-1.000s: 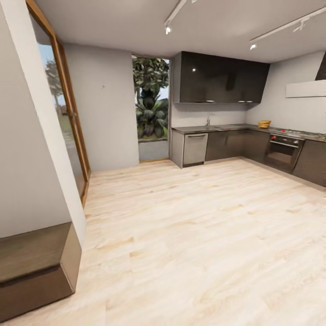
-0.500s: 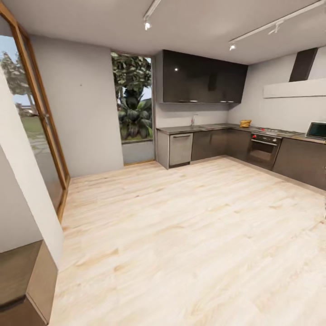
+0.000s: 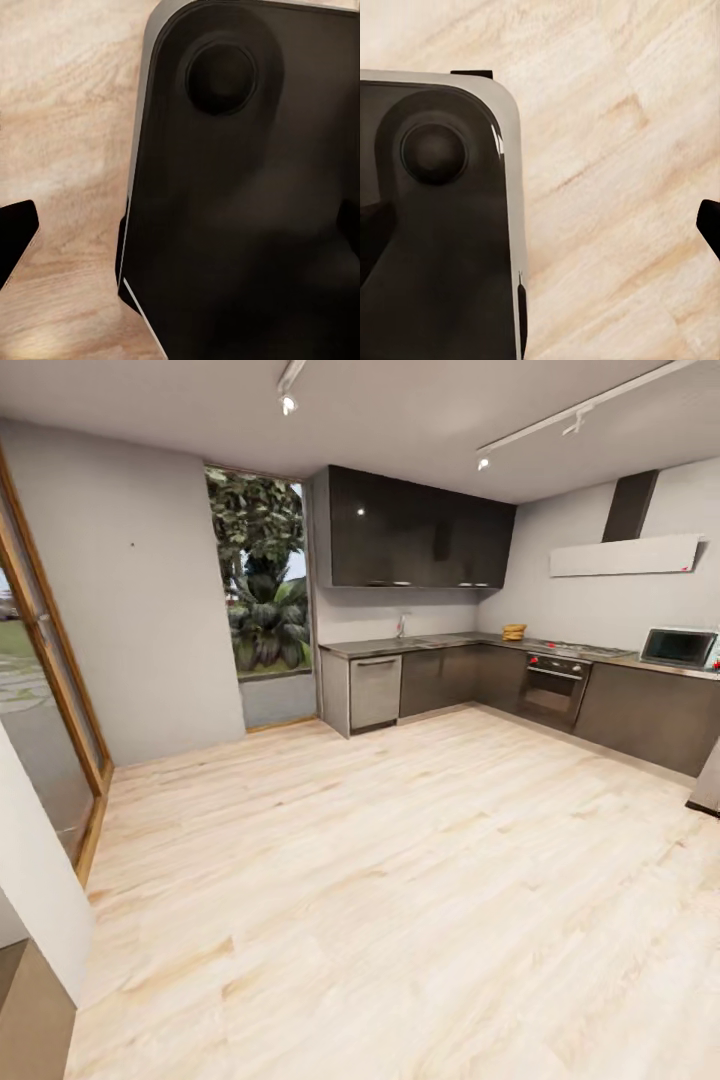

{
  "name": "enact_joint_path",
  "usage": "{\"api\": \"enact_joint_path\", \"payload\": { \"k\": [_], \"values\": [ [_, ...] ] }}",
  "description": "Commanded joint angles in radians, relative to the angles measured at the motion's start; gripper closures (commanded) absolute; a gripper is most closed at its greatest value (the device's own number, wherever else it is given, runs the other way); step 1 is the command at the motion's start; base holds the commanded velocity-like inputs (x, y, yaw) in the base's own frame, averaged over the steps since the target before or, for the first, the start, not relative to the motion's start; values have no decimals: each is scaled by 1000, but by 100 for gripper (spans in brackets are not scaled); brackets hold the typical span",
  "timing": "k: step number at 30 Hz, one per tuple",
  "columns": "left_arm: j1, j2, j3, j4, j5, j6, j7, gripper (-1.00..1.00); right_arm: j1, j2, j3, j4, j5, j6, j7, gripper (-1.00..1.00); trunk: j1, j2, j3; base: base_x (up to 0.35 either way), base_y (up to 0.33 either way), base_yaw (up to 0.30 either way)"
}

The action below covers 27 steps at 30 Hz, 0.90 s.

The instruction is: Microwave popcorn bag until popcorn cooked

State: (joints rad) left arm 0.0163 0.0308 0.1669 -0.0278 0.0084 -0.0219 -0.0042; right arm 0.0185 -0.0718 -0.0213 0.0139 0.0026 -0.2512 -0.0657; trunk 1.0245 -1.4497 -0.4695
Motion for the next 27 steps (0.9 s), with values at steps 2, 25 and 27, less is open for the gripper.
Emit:
{"api": "enact_joint_path", "payload": {
  "k": [2, 25, 27],
  "values": [
    [1, 0, 5, -1, 1, -2, 0, -100, -1, 0, -2, 1, 0, -5, -1, -100, 1, 0, -1, 257, 0, -235],
    [1, 0, 5, -1, 1, -3, 0, -100, -1, 0, -3, 1, 0, -5, -1, -100, 1, 0, -1, 257, 0, -164],
    [1, 0, 5, -1, 1, -3, 0, -100, -1, 0, -3, 1, 0, -5, 0, -100, 1, 0, -1, 257, 0, -70]
  ]
}}
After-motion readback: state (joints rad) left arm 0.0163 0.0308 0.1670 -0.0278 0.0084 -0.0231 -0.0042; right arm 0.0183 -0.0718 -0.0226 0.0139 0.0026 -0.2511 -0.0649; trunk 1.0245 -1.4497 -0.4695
